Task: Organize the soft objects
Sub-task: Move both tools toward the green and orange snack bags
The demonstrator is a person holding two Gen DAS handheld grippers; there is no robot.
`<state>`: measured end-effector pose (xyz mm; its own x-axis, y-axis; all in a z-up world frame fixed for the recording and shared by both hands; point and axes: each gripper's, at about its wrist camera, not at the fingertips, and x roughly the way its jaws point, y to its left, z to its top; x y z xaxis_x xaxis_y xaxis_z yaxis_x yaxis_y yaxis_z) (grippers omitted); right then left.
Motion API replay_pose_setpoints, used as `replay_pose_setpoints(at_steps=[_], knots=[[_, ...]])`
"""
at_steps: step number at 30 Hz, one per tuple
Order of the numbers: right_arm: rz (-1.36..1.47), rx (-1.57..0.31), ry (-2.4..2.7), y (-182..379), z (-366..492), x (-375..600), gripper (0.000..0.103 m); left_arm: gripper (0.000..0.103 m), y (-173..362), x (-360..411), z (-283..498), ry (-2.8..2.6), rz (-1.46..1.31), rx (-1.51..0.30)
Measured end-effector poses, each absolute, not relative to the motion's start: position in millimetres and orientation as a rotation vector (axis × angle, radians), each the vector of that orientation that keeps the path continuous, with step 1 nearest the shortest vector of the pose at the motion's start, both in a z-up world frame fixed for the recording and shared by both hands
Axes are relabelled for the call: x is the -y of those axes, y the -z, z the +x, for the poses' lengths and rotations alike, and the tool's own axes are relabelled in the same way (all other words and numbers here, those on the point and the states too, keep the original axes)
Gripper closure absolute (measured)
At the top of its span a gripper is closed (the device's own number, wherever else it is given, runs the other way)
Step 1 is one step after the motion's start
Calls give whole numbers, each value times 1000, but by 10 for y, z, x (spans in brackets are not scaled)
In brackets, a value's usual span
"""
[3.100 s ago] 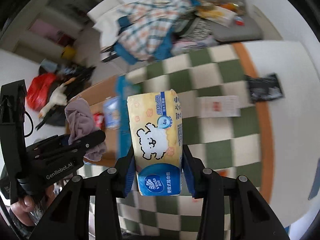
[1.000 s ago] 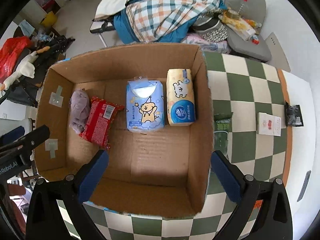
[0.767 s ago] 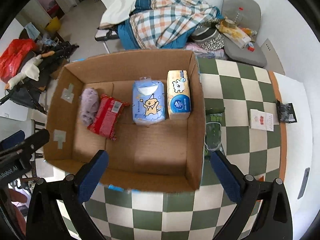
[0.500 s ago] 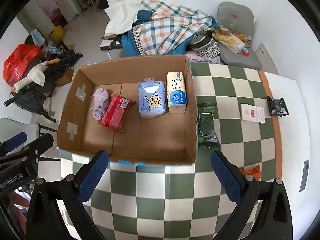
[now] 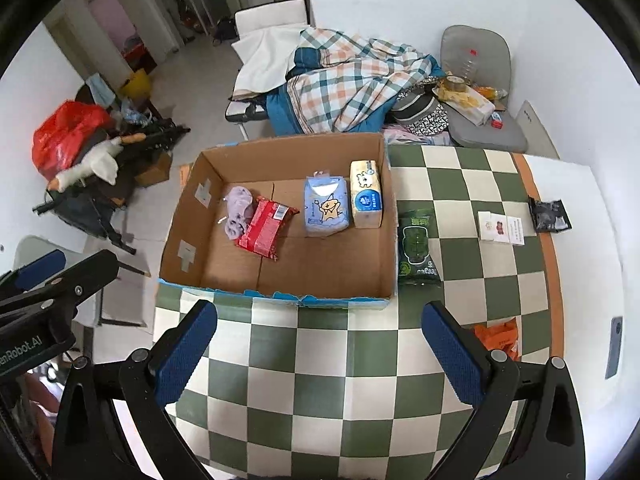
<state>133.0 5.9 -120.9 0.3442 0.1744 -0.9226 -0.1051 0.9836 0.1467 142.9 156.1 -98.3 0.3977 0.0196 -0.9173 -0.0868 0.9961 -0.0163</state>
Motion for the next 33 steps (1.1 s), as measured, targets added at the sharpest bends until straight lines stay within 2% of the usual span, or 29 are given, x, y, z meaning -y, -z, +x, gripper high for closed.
replay_pose_setpoints(at_steps=[5, 11, 15, 19, 23, 26, 28, 29, 31, 33], knots=[[152, -1226, -130, 1245, 1299, 393, 0, 7, 990, -1116, 1621, -6, 48, -1170], [351, -1290, 67, 1642, 1255, 1477, 0, 7, 1170, -231, 2007, 110, 238, -1174], [561, -1379, 242, 2263, 1160, 2315, 0, 7, 1412, 352, 2266, 175, 356, -1193], [848, -1512, 366, 3140, 1032, 2962, 0, 7, 1765, 866, 2558, 200, 499, -1243], [969, -1554, 443, 3665, 1022, 3178, 0, 7, 2305, 1287, 2963, 235, 583, -1422], [1006, -1576, 461, 3875, 1083, 3191, 8, 7, 2784, 1497, 3293, 238, 606, -1613], [1010, -1594, 467, 3980, 1129, 3187, 21, 7, 3019, 1574, 3435, 227, 618, -1693], [1007, -1598, 470, 4005, 1149, 3181, 23, 7, 3162, 1599, 3515, 212, 628, -1738], [999, -1600, 474, 4046, 1167, 3174, 30, 2, 3325, 1662, 3592, 169, 675, -1758], [1006, -1604, 460, 4085, 1170, 3165, 32, 2, 3398, 1807, 3623, 192, 715, -1756]])
